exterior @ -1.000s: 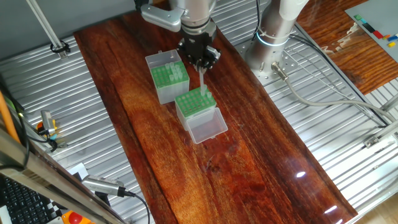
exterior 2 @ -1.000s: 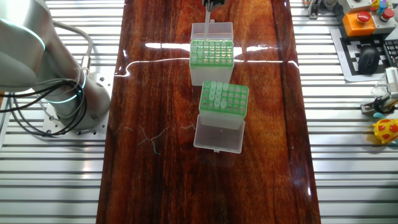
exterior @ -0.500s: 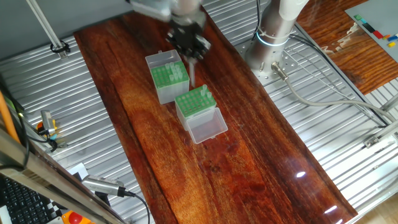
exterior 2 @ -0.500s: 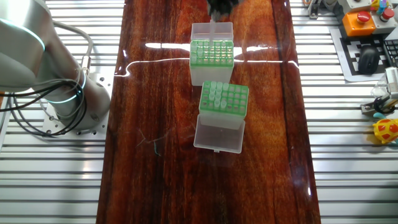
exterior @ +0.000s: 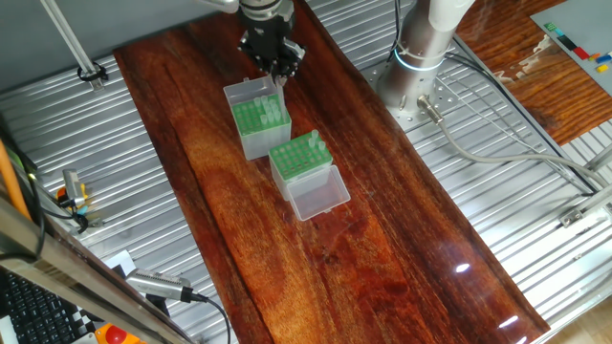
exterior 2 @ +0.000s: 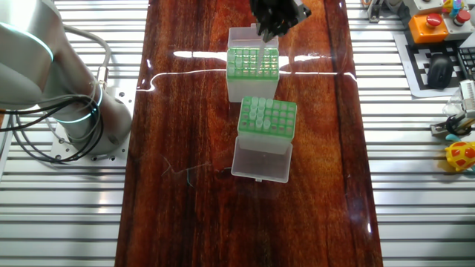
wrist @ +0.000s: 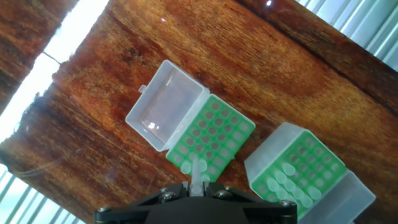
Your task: Transfer all large pipette tips from one holder to another
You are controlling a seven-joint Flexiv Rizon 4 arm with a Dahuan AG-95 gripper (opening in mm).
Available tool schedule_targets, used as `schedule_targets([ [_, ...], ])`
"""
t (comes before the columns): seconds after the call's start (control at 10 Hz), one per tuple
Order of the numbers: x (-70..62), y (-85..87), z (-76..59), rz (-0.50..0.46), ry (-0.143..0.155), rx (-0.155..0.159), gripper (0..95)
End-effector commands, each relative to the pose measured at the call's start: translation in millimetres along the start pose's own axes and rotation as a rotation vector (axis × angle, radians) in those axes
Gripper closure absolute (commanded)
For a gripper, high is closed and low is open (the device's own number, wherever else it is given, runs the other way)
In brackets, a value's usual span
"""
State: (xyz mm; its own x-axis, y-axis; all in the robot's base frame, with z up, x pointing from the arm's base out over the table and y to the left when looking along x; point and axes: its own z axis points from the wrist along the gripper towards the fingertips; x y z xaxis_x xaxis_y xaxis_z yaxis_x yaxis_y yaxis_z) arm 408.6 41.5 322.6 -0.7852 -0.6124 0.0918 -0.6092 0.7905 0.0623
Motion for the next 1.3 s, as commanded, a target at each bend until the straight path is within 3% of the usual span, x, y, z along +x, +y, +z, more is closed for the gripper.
schedule_targets([
  [0.1, -0.4, 0.1, 0.3, 0.023, 0.004, 0.031, 95.0],
  [0.4, 19.9, -24.3, -5.0, -0.003, 0.005, 0.043, 95.0],
  [0.6, 30.0, -39.0, 3.8, -0.019, -0.003, 0.05, 95.0],
  [0.8, 31.3, -43.6, 10.3, -0.029, -0.013, 0.057, 95.0],
  [1.1, 32.6, -43.8, 10.3, -0.027, -0.011, 0.041, 95.0],
  [1.3, 32.6, -43.8, 10.3, -0.011, -0.008, 0.05, 95.0],
])
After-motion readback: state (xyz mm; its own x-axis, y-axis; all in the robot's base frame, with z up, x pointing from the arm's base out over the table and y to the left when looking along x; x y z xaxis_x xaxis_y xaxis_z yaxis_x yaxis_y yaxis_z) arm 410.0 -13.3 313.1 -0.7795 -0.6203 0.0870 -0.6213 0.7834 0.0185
